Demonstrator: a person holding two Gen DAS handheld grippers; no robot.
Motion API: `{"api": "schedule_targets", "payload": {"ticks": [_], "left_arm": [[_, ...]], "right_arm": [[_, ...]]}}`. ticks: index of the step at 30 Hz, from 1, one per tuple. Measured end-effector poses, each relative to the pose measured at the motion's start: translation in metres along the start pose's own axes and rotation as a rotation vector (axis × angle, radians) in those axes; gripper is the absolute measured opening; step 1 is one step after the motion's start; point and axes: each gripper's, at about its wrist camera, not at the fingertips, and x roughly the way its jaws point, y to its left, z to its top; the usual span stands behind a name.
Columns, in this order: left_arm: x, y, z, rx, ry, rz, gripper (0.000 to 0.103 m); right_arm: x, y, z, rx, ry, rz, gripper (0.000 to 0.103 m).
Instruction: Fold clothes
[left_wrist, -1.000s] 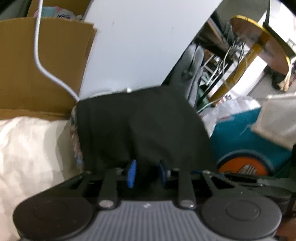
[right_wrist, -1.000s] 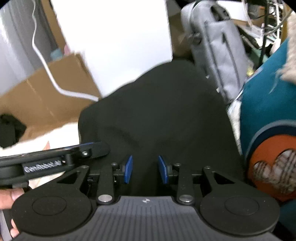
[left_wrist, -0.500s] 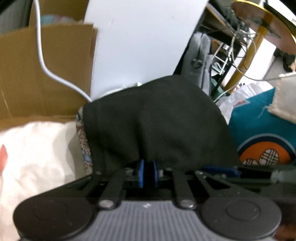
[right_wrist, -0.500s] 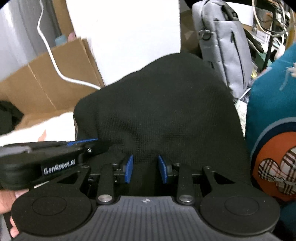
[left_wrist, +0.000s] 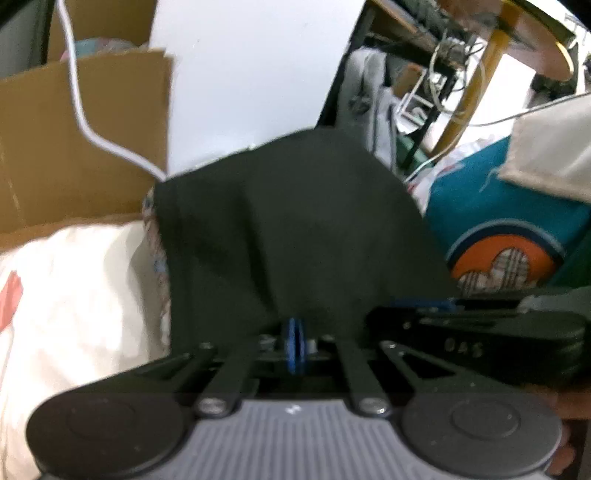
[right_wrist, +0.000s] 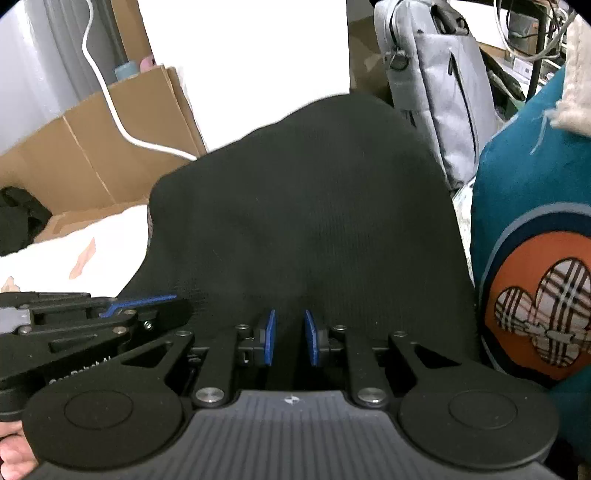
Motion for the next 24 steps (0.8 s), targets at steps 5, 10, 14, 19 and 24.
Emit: {"api": "schedule_targets", "payload": {"ticks": [5, 10, 14, 19, 24], "left_arm": [[0.000, 0.002, -0.008, 0.048, 0.039, 0.026, 0.002], [-0.007, 0.002, -0.009, 0.051, 0.061, 0.042, 0.002], [-0.022, 0.005, 0.003, 0.015, 0.005, 0.062, 0.006], [-0.029, 0.015, 0.036, -0.022, -0.046, 0.069, 0.007], [-0.025, 0.027, 0.065, -0.010, -0.095, 0.063, 0.008]], "right_arm": [[0.003, -0.005, -0.007, 0.006, 0.025, 0.003, 0.020], [-0.001, -0.010, -0.009, 0.015, 0.054, -0.010, 0.021], [-0.016, -0.015, -0.004, 0.049, 0.028, 0.000, 0.022], [-0.022, -0.013, 0.010, 0.025, -0.012, -0.001, 0.022], [-0.015, -0.018, 0.022, 0.013, -0.037, 0.001, 0.023]]}}
